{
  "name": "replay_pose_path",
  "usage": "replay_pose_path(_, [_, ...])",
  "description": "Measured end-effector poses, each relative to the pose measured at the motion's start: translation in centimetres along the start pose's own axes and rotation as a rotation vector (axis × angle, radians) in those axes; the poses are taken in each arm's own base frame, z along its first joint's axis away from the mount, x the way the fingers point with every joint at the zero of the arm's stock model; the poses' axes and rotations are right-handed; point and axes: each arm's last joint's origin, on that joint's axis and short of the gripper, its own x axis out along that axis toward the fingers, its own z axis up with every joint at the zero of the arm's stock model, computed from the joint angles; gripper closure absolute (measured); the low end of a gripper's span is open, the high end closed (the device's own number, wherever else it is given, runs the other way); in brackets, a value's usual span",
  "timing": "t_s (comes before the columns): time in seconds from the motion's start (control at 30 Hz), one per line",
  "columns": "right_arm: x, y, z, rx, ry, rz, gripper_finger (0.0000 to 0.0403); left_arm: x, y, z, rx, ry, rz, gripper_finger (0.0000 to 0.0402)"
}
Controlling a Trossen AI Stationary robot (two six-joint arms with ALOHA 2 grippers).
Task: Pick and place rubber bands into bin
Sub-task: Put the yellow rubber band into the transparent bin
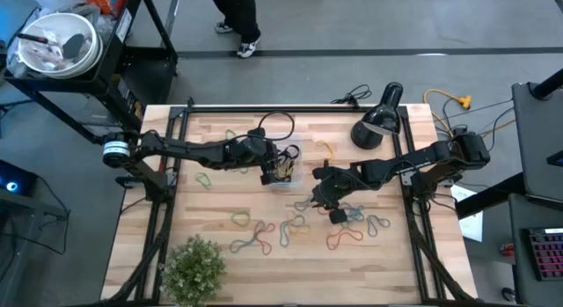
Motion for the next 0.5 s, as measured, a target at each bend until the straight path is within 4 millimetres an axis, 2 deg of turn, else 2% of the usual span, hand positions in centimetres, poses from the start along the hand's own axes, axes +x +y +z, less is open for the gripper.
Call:
replay_pose_path(0.1, [-0.3,-0.2,-0.7,0.005,0.09,-0.099,0.0334,-0.2,-0.1,0.1,0.0,0.0,-0.004,0.0281])
replay_pose_path(0.23, [-1.8,-0.9,-1.9,0.021,0.272,-0.446,0.0335,-1.0,0.0,0.1,-0.016,0.013,-0.011,0.0281])
replay_pose_path(0.3, [-2.6,-1.3,-2.2,0.031,0.308,-0.589,0.0333,-1.3,0.0,0.0,-0.015,0.013,-0.013,0.0281])
replay_pose_path(0.37, [-3.3,-1.8,-2.2,0.048,0.305,-0.629,0.0332,-1.6,0.0,-0.1,-0.015,0.011,-0.014,0.0281])
replay_pose_path(0.5, [-3.9,-3.5,-2.4,0.08,0.292,-0.547,0.0335,-2.2,0.1,0.1,-0.018,-0.003,-0.013,0.0281])
